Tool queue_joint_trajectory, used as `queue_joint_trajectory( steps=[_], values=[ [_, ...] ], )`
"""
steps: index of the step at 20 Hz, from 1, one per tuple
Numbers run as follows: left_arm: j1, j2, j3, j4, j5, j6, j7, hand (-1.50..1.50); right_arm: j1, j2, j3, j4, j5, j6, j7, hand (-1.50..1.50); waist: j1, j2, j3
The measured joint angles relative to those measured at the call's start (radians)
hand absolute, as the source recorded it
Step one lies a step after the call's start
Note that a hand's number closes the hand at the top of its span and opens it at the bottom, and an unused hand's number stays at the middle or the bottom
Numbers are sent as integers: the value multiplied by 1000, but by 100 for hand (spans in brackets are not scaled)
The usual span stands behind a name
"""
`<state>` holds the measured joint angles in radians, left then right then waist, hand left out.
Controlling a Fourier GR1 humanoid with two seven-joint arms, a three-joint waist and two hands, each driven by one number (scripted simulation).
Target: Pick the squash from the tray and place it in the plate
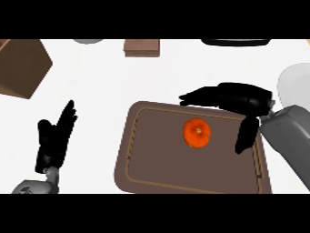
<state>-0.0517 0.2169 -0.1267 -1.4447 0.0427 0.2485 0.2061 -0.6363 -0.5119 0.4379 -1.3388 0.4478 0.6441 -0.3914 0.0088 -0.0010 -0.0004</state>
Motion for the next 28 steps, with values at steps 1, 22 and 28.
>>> queue_joint_trajectory(
  steps=[1, 22, 28],
  values=[
    [3, -3, -2, -2, -6, 2, 1, 0, -6, 4, 3, 2, 12, 17, 9, -150, -1, 0, 0],
    [6, -49, 45, -32, -60, -43, 35, 0, 14, 157, -9, 123, 297, 30, -17, -150, -3, 1, 0],
    [26, -56, 60, -28, -67, -63, 11, 0, 21, 205, -6, 166, 355, 12, -22, -150, -2, 1, 0]
  ],
)
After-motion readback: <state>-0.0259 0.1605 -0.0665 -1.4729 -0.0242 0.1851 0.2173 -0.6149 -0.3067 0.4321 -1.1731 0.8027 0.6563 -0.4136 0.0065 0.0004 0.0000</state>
